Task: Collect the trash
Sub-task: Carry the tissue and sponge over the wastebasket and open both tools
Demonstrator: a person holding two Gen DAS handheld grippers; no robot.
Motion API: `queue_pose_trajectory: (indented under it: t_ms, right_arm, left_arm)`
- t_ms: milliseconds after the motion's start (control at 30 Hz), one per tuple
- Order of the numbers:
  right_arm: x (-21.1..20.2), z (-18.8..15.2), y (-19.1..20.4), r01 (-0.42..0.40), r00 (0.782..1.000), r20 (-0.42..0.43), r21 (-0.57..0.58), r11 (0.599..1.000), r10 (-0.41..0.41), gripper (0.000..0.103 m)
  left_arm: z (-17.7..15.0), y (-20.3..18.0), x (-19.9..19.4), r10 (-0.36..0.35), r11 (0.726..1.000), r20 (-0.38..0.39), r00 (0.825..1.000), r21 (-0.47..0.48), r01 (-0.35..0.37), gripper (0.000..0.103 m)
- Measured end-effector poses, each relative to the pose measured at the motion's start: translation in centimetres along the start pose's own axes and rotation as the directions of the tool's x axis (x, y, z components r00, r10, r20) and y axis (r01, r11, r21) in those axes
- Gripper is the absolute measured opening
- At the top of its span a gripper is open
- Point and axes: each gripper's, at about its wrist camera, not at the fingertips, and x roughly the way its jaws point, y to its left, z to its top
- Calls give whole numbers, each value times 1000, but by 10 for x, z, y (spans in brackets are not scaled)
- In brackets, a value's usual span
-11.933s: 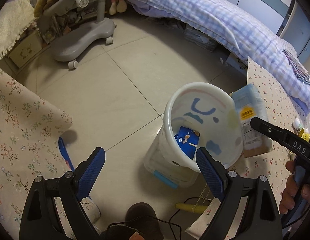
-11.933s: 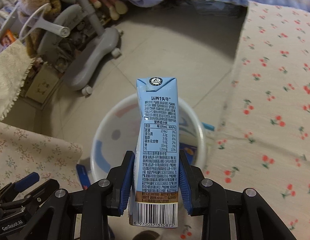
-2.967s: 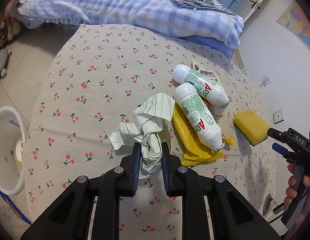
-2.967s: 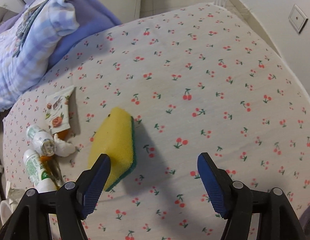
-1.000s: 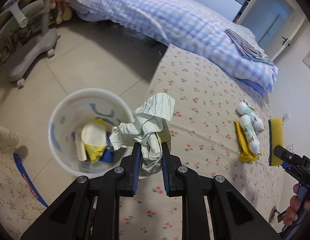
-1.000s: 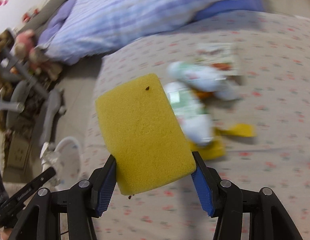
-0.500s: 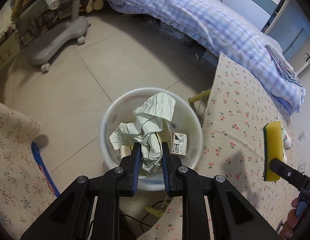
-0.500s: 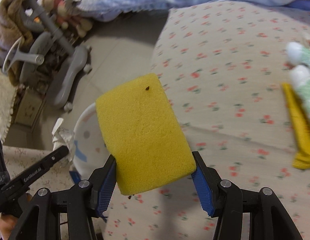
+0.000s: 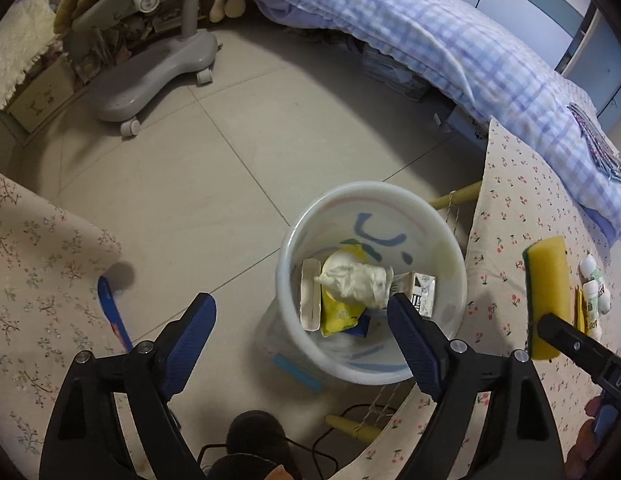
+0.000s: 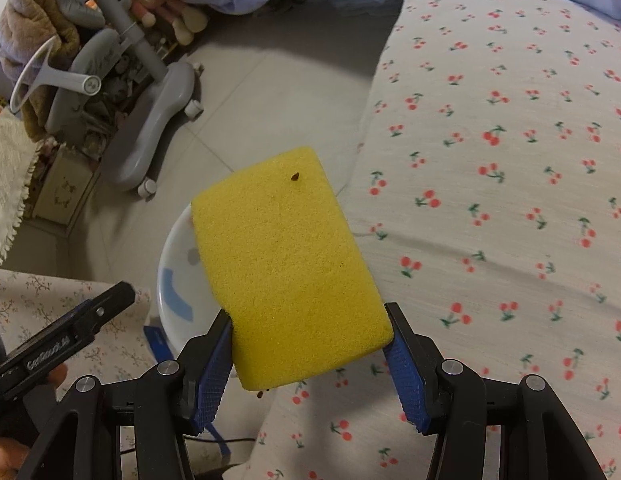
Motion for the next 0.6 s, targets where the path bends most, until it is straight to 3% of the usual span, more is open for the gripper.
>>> queue_pose_trajectory:
  t_ms: [433, 533, 600]
  right_arm:
    - [41, 4, 29, -22, 999, -36, -54, 998, 20, 62]
    - [48, 5, 29, -45, 999, -32, -52, 998, 43, 64]
    - [48, 7, 31, -53, 999, -16, -71, 996, 52, 71]
  left_arm:
    - [-9, 24, -17, 29, 1000, 28, 999, -2, -29, 90]
    - [-9, 28, -20, 28, 1000, 33, 999, -3, -28, 90]
    - [-10, 31, -21, 31, 1000, 34, 999, -5, -31, 90]
